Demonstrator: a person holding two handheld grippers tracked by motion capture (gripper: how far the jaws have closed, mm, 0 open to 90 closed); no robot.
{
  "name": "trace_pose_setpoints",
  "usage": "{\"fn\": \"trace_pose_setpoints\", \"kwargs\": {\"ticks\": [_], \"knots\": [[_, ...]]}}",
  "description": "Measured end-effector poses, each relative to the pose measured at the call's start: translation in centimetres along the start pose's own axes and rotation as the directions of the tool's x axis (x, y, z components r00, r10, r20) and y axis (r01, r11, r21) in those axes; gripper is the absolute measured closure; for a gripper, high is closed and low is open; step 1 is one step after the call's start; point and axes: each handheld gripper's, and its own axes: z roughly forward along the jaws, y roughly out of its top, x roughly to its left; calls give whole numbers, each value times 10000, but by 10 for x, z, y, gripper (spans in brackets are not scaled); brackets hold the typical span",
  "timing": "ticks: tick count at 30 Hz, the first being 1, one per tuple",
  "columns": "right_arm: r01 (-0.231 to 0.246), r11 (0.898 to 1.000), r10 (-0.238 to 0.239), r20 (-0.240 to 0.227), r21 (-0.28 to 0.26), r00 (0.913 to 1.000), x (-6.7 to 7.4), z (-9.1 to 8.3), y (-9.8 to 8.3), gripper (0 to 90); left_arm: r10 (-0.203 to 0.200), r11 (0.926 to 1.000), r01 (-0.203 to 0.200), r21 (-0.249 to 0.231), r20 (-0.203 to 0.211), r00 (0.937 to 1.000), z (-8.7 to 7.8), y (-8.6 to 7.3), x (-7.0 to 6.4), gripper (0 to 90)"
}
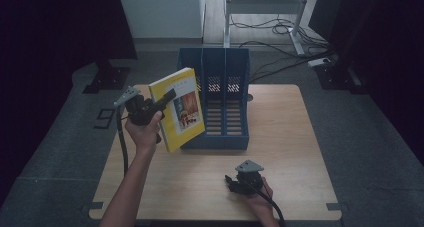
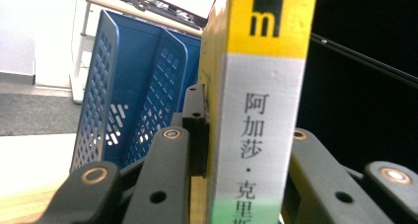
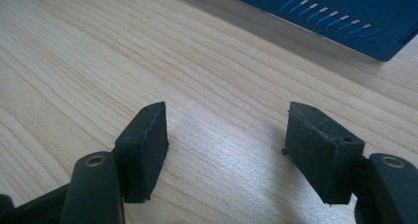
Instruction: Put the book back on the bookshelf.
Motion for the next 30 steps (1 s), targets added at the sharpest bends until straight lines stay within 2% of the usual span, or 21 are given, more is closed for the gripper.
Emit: {"fn": "trace_pose_setpoints", "kwargs": {"ticks": [15, 26, 30], "knots": [[-8, 10000, 8, 15, -9, 10000, 0, 0, 0, 323, 107, 9999, -103, 65, -660, 9978, 10, 7, 9, 745], [-6, 10000, 6, 14, -11, 10000, 0, 0, 0, 323, 119, 9999, -111, 86, -954, 9954, 18, 7, 16, 745], [-5, 10000, 5, 13, -10, 10000, 0, 0, 0, 322, 306, 9994, -289, 163, -1133, 9931, 24, 9, 17, 745]]}}
